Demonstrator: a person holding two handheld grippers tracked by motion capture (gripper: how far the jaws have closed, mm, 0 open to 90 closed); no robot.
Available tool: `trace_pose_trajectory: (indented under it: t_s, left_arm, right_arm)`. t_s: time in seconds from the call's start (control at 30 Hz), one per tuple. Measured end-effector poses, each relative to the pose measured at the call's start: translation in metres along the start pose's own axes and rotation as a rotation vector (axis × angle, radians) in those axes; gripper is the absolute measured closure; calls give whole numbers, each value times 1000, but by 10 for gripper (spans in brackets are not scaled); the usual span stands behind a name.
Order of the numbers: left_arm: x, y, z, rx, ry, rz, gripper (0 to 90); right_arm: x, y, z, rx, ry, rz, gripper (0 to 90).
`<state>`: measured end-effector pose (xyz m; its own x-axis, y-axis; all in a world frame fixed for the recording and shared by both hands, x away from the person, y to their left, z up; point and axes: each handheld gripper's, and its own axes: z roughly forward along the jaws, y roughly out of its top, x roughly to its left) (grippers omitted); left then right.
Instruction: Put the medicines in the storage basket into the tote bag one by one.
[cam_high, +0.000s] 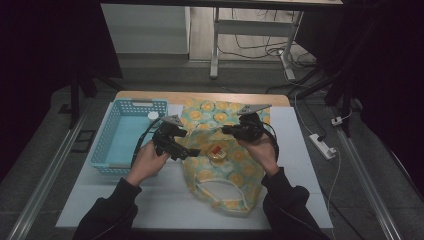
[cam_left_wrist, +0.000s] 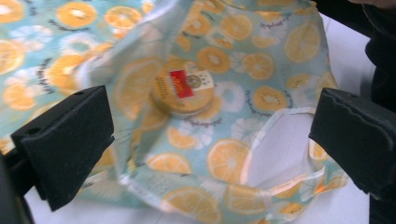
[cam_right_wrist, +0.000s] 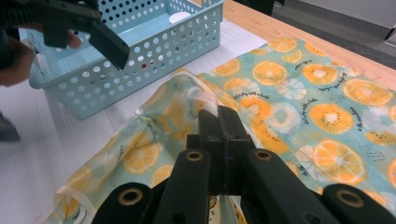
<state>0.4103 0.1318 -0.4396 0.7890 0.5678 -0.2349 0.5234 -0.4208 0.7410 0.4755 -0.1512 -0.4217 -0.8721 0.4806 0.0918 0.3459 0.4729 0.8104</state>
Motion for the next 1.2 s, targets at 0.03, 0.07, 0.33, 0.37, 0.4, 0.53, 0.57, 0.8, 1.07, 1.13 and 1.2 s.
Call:
trace_pose_trajectory:
  t_s: [0.03, 0.07, 0.33, 0.37, 0.4, 0.53, 0.57, 0.8, 1.07, 1.13, 1.2]
  left_arm:
    - [2, -1, -3, 2, 7, -2, 0]
    - [3, -2, -6, 2, 15, -6, 0]
    - [16, -17, -29, -15, 88, -51, 0]
    - [18, -19, -32, -10, 100, -56, 0]
    - [20, -21, -34, -10, 112, -60, 0]
    - [29, -31, -44, -21, 142, -92, 0]
    - [32, -33, -46, -21, 149, -99, 0]
    - [48, -48, -59, -25, 201, -148, 0]
    - [64, -63, -63, 1, 269, -198, 0]
    - [69, -67, -62, 8, 271, -215, 0]
    - [72, -69, -64, 18, 288, -218, 0]
  right_arm:
    - [0, 0, 0, 0, 0, -1, 900]
    - [0, 0, 0, 0, 1, -1, 900]
    - [1, 0, 0, -1, 2, -1, 900]
    - [1, 0, 0, -1, 2, -1, 900]
    - [1, 0, 0, -1, 1, -2, 900]
    - [1, 0, 0, -1, 1, 0, 900]
    - [1, 0, 0, 0, 2, 0, 900]
    - [0, 0, 0, -1, 1, 1, 900]
    - [0, 0, 0, 0, 1, 1, 900]
    - [0, -1, 1, 1, 1, 2, 900]
    - [0, -1, 1, 5, -1, 1, 900]
